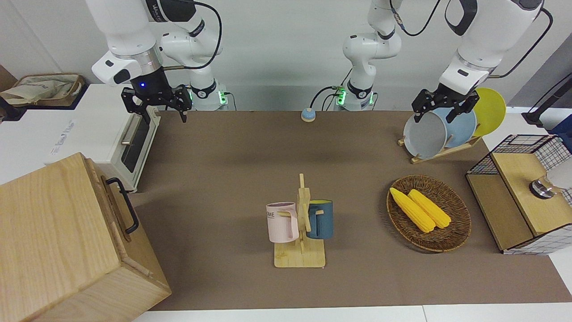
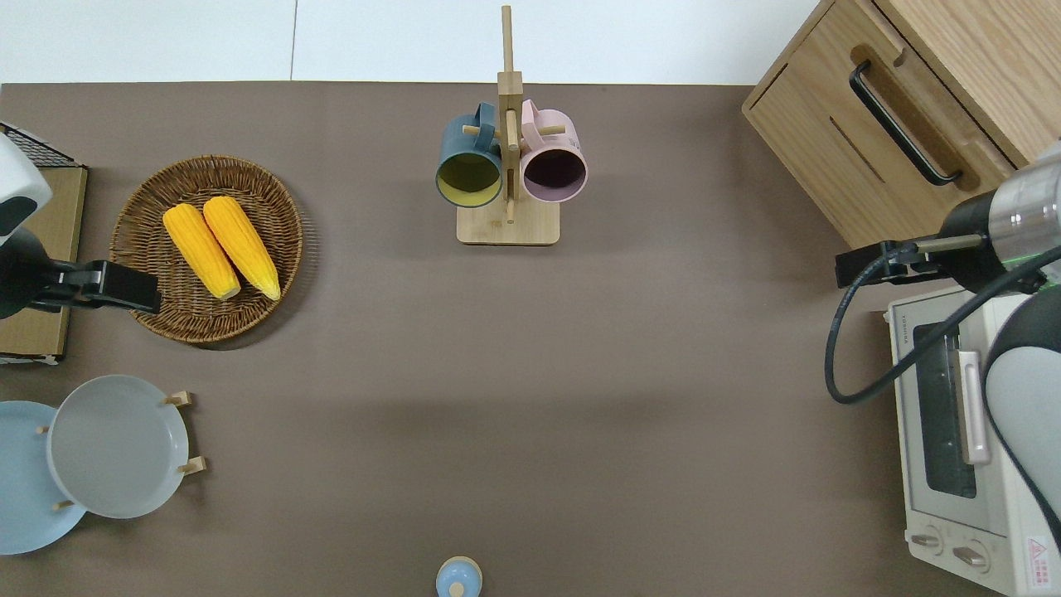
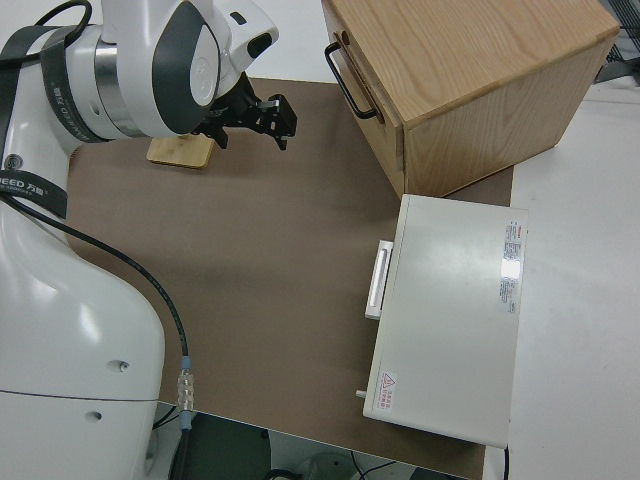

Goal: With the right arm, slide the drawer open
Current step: 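Reach the right gripper up to the black drawer handle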

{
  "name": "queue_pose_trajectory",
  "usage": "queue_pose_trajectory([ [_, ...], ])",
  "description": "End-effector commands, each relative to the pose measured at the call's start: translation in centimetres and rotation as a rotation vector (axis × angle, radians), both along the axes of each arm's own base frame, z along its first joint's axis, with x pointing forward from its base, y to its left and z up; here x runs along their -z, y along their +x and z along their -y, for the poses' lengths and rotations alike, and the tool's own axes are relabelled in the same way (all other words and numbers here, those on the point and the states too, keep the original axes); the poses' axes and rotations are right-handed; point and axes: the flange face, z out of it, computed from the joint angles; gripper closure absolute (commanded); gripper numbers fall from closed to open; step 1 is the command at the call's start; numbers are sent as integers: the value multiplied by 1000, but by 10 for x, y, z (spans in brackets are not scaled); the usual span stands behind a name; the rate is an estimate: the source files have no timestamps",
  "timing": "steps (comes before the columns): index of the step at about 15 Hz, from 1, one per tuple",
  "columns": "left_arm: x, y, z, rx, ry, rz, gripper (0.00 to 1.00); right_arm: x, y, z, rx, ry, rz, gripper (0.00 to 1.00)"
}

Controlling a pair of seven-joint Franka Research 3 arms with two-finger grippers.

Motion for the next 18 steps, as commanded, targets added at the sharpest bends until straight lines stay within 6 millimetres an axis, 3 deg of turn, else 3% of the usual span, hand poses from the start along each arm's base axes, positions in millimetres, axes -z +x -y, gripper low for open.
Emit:
queue_pose_trajectory([
  [1, -6, -3, 2, -5, 19, -3, 7, -4, 0, 7, 0, 2, -20, 13],
  [11, -6, -3, 2, -5, 19, -3, 7, -4, -3, 5, -9, -40, -38, 13],
  [14, -6, -3, 2, -5, 19, -3, 7, -13, -5, 4, -16, -83, -23, 13],
  [18, -5, -3, 2, -5, 19, -4, 7, -15, -8, -9, -46, -162, -18, 13],
])
